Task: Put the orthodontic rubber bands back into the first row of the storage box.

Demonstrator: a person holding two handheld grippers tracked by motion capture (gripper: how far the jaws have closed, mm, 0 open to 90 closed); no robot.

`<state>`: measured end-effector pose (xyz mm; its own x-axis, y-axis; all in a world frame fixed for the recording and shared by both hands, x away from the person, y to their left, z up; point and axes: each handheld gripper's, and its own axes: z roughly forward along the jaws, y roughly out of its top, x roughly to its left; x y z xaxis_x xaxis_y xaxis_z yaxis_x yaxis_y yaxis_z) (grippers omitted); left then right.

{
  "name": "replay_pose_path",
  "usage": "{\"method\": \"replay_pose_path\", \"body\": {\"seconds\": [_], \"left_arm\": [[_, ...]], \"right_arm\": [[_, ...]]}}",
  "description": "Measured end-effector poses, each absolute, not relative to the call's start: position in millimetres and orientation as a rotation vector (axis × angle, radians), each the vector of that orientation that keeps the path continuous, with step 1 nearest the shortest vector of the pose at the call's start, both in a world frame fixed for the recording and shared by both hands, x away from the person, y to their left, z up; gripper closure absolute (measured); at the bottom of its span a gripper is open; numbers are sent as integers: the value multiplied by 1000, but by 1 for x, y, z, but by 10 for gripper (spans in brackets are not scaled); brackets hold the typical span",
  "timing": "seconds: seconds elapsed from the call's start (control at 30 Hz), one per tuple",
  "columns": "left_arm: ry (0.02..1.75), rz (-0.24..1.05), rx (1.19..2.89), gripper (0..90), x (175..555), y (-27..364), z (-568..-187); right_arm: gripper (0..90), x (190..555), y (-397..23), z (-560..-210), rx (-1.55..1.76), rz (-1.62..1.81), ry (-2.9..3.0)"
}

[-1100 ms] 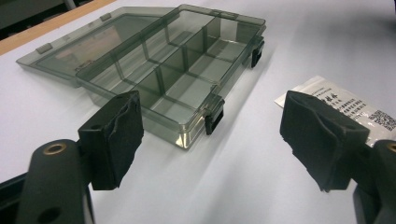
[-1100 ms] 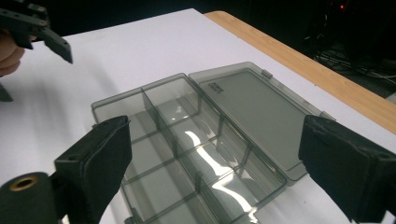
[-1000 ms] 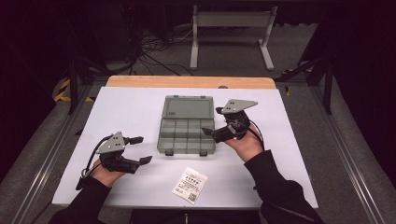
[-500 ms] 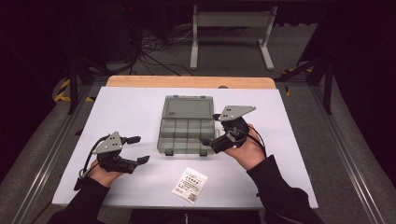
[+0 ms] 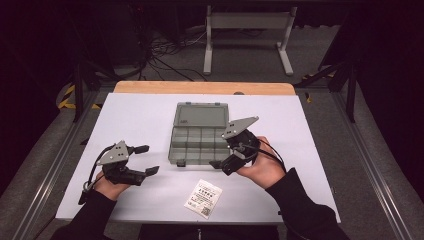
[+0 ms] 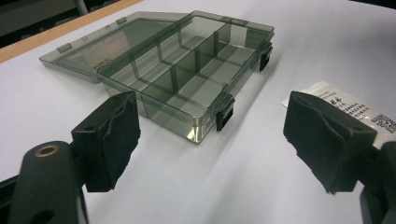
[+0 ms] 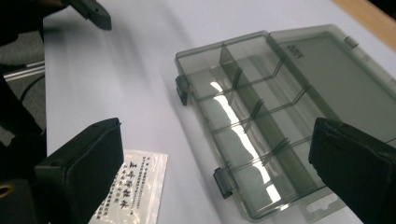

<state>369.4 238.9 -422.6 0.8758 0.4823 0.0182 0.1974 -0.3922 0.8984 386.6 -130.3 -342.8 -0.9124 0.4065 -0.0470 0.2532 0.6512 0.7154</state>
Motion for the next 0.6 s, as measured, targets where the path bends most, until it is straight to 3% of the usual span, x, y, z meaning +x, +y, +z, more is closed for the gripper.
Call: {"method": "replay_pose_path", "body": {"seconds": [0.6], "left_arm": [[493, 333, 1978, 192, 369, 240, -422]], "right_arm": [[45, 371, -108, -353, 536, 910, 2829]]}}
